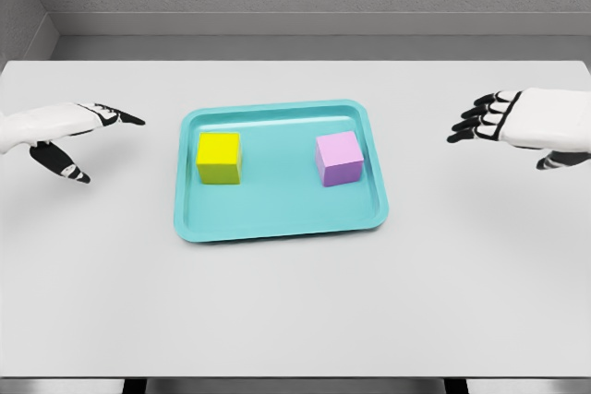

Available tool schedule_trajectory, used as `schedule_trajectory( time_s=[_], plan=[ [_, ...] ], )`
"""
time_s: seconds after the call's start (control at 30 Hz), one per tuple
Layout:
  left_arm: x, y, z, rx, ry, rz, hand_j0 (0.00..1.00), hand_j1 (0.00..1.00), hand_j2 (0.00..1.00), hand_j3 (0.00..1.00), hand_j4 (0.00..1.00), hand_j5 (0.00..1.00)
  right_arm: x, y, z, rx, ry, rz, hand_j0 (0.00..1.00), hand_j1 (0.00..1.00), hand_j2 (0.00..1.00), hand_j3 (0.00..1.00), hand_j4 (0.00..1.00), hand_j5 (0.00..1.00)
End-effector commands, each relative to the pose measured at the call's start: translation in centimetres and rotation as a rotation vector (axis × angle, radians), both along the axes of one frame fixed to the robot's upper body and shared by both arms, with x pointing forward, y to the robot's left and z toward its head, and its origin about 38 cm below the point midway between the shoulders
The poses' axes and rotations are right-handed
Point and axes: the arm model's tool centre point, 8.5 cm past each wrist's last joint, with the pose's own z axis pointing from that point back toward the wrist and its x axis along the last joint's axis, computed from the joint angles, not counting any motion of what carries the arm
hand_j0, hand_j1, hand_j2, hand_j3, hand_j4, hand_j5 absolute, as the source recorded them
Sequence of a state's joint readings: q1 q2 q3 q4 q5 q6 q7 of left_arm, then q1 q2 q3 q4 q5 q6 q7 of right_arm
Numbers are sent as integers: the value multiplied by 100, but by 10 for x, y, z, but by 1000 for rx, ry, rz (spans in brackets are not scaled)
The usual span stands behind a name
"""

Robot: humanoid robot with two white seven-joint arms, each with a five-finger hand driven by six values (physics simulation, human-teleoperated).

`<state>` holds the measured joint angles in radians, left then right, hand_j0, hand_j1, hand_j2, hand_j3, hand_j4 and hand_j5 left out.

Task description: Push two cubes

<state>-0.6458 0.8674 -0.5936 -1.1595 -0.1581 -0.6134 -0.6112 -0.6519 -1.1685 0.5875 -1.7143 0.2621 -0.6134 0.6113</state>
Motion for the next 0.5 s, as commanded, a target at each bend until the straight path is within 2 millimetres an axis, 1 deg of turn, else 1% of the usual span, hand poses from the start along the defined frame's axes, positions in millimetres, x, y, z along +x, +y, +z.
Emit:
schedule_trajectory(
  time_s=[0.0,0.07,0.1,0.13,0.17,0.2,0.23,0.27,0.3,0.33,0.37,0.47],
  plan=[
    [0,0,0,-7,1,2,100,100,100,100,100,100,-1,2,1,7,0,6,100,100,100,100,100,100],
    [2,-7,-2,1,0,-12,100,100,100,100,100,100,-1,3,1,10,1,6,100,100,100,100,100,100],
    [7,-18,-1,26,-6,-41,100,100,100,100,100,100,-1,2,0,10,3,4,100,100,100,100,100,100],
    [14,-34,-4,38,0,-73,100,100,100,100,100,100,0,5,-2,19,7,12,100,100,100,100,100,100],
    [21,-43,-17,33,32,-74,99,99,99,99,99,99,2,14,-9,38,19,30,91,91,91,91,91,91],
    [24,-49,-25,19,48,-71,95,95,95,95,95,95,2,15,-12,37,27,30,62,62,62,62,62,62],
    [24,-50,-25,15,46,-74,85,85,85,85,85,85,1,16,-19,34,47,33,44,44,44,44,44,44],
    [23,-57,-26,24,49,-97,58,58,58,58,58,58,3,23,-22,49,49,47,35,35,35,35,35,35],
    [22,-56,-27,26,51,-96,41,41,41,41,41,41,6,31,-28,54,57,63,22,22,22,22,22,22],
    [23,-55,-27,26,51,-90,41,41,41,41,41,41,8,42,-35,68,73,84,11,11,11,11,11,11],
    [23,-56,-27,25,51,-93,41,41,41,41,41,41,11,47,-39,79,78,92,4,4,4,4,4,4],
    [25,-57,-21,26,38,-97,42,42,42,42,42,42,13,53,-37,89,70,101,3,3,3,3,3,3]
  ],
)
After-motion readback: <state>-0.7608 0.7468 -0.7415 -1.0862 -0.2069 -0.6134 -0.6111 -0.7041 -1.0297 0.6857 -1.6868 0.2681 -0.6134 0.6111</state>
